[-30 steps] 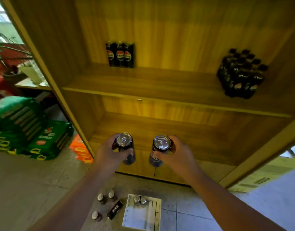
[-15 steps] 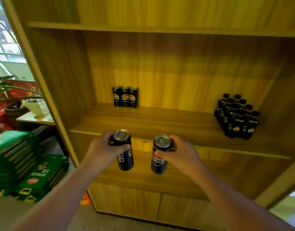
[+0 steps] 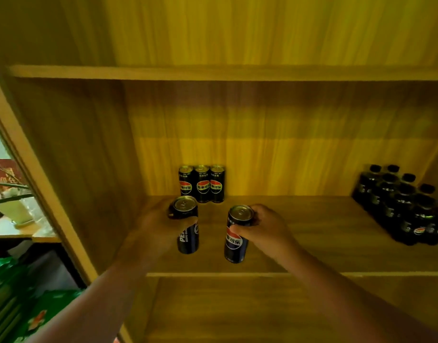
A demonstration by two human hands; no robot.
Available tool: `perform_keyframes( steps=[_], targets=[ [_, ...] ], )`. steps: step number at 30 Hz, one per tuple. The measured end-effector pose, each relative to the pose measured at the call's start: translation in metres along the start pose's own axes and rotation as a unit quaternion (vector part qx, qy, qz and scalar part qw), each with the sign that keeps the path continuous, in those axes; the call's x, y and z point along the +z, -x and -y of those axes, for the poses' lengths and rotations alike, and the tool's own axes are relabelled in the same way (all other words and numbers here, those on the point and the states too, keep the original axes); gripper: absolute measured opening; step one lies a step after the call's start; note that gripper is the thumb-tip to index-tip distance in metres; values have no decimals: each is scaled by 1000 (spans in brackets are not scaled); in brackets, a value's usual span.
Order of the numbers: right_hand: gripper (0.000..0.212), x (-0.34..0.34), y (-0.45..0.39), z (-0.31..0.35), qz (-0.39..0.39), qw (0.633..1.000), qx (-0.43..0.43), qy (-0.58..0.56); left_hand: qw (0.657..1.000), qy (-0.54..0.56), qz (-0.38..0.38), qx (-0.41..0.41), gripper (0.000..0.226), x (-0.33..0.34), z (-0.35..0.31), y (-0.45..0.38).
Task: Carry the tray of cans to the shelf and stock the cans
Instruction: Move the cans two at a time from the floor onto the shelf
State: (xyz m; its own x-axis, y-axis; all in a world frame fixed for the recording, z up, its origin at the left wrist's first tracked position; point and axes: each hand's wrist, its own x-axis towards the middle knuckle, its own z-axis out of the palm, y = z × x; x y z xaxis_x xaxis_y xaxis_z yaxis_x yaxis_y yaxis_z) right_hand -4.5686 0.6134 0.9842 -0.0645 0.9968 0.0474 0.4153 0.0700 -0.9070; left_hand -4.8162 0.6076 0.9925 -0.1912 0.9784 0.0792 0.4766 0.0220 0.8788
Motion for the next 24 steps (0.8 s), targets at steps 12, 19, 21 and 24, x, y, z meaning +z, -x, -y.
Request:
perform_keyframes(
  steps=[12,19,21,24],
  targets=[
    [49,79,-134,-2,-54,998,-19,10,999,37,-7,-5,70,13,60,-126],
    [44,101,-175,-5,-72,997,5,-2,999,36,-10,1,58,23,66,-160],
    [43,105,-183,-7,-74,997,6,3,998,59,-13,-3,58,23,66,-167],
    [43,111,-192,-10,-79,997,5,12,997,70,-10,-3,51,24,66,-176]
  ],
)
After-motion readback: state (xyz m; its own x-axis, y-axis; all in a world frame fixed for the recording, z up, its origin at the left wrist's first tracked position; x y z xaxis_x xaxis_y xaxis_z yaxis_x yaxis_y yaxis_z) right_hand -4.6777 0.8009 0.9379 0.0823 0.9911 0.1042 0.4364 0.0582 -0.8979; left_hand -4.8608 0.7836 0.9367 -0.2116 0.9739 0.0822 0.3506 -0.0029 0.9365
